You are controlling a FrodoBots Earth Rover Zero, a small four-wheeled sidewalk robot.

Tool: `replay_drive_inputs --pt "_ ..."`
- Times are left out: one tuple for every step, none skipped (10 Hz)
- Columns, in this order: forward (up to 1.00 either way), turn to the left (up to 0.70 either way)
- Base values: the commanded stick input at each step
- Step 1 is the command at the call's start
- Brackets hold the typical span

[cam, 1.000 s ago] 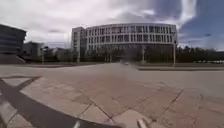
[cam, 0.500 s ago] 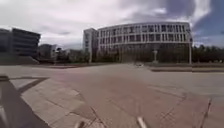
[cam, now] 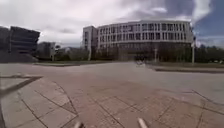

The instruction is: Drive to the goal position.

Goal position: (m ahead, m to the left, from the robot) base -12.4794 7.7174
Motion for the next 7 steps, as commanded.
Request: replay_drive_inputs --pt "1.00 0.00" --pt "1.00 0.00" --pt "1.00 0.00" --pt "1.00 0.00" --pt "1.00 0.00" --pt "1.00 0.00" --pt "1.00 0.00"
